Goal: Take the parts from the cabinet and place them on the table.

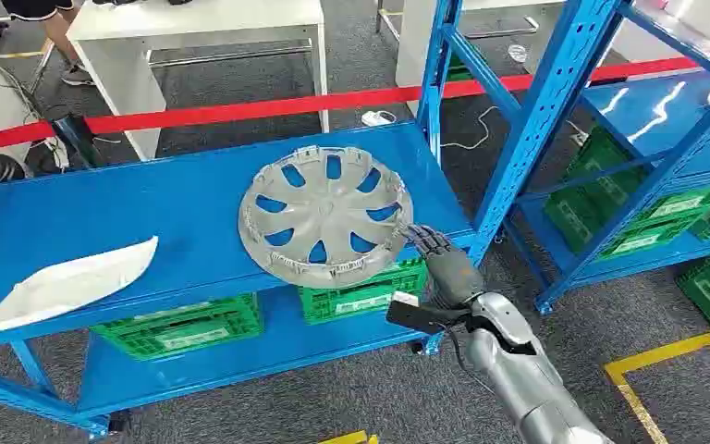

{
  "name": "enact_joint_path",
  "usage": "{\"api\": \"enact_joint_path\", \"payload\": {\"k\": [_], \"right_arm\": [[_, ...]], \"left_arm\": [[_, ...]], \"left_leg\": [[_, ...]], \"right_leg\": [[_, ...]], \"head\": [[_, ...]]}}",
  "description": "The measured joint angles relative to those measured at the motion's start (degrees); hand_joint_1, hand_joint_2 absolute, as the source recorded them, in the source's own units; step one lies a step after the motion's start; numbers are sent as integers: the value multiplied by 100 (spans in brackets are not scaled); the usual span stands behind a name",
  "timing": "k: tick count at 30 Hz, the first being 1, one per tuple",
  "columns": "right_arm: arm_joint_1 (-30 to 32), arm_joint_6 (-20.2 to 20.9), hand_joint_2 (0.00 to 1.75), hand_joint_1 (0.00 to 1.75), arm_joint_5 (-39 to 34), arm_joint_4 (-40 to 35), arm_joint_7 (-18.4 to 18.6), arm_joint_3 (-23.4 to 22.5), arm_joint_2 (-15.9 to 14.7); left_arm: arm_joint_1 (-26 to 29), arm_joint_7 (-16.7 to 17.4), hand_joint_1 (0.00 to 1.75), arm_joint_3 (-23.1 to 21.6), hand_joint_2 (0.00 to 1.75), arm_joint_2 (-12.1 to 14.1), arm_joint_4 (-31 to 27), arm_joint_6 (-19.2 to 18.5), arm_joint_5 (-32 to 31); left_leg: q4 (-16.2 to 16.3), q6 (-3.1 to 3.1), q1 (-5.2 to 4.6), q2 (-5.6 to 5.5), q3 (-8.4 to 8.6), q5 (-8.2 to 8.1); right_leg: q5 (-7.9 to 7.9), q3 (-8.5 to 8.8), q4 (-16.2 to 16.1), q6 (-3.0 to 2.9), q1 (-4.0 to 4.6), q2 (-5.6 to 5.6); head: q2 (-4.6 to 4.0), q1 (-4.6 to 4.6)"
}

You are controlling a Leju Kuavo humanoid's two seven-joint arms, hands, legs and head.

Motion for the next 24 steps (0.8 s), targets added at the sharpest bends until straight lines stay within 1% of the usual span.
{"api": "enact_joint_path", "payload": {"k": [2,6,9,11,17,19,21,24], "right_arm": [[-139,-168,0,0,448,74,337,164,-61],[-339,-357,0,0,1078,149,815,440,-136],[-443,-558,0,0,1900,151,1363,773,-190],[-508,-569,0,0,2119,166,1472,968,-223],[-642,-582,0,0,2364,247,1573,1257,-258],[-676,-578,0,0,2388,298,1533,1323,-284],[-709,-656,0,0,2234,363,1296,1362,-321],[-785,-910,0,0,1808,516,846,1377,-348]], "left_arm": [[-3,2,0,-2,0,-2,4,-7,0],[-3,31,0,-2,0,-35,7,20,31],[-5,120,0,-2,0,-96,13,74,92],[-5,135,0,-2,0,-127,20,74,111],[-8,168,0,-2,0,-171,22,68,116],[-8,175,0,-7,0,-188,22,46,70],[-7,175,0,-26,0,-199,22,-4,7],[-11,192,0,-87,0,-210,22,-31,-66]], "left_leg": [[0,-1,0,0,0,1],[0,-3,0,-1,0,2],[0,-3,0,0,0,2],[0,-3,0,1,0,2],[-1,-4,1,0,1,2],[-1,-4,1,-2,1,2],[-1,-4,0,-3,1,3],[-1,-4,0,-1,0,3]], "right_leg": [[1,1,1,0,0,0],[1,1,1,0,0,0],[1,1,1,0,0,1],[1,-1,1,0,0,1],[0,-2,2,0,0,0],[0,-3,2,0,0,0],[0,-2,2,0,0,-1],[1,1,2,0,0,0]], "head": [[0,0],[0,0],[0,0],[0,0],[0,0],[0,0],[0,0],[0,0]]}}
